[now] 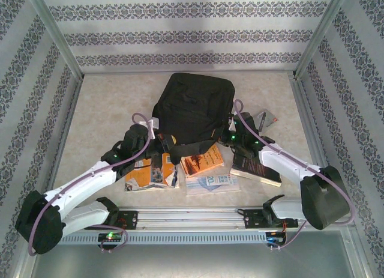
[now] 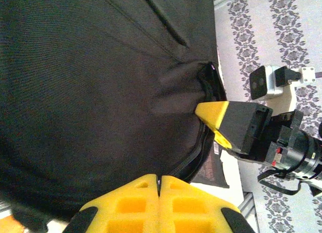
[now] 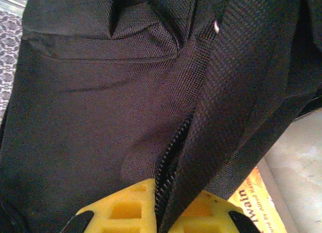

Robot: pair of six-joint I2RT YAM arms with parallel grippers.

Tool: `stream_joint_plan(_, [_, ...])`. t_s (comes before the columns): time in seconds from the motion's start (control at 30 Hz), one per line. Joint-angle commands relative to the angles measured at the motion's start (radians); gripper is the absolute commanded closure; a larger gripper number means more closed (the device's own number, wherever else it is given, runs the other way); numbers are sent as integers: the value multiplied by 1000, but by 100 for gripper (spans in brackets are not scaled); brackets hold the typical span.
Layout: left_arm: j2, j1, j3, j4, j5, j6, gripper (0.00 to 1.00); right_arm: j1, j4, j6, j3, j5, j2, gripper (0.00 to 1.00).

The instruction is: Pack the student bag

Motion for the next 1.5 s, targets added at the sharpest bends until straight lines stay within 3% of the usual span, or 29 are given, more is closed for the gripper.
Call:
stream_joint_plan(0.0, [-45, 31, 19, -85, -51, 58, 100, -30, -78, -65, 50, 84, 19, 100])
stream_joint_plan(0.2, [-76, 65, 39, -157, -84, 114, 100, -63, -151, -111, 100, 105, 49, 100])
stream_joint_plan(0.33, [-7, 65, 70, -119, -53, 117, 100, -61, -190, -148, 157, 105, 85, 97])
stream_joint_plan(0.4, [43, 65, 84, -63, -20, 94, 100, -54, -205, -154, 184, 92, 97, 87])
stream_joint_plan(0.47, [89, 60, 111, -17, 4, 73, 100, -46, -238, -144, 205, 93, 89, 64])
stream_joint_plan(0.53, [120, 48, 146, -2, 13, 70, 100, -38, -290, -123, 222, 112, 66, 50])
stream_joint_plan(0.7, [170, 3, 214, 8, 19, 70, 100, 14, -527, -16, 295, 265, 6, 37])
stream_joint_plan(0.83, [198, -38, 256, 7, 15, 70, 100, 59, -621, 132, 306, 285, -67, 33])
stream_joint_plan(1.17, [239, -128, 322, 7, -6, 65, 100, 127, -562, 539, 219, 102, -146, 27])
stream_joint_plan(1.47, [246, -174, 327, 4, -38, 66, 100, 183, -458, 631, 206, 133, -103, 29])
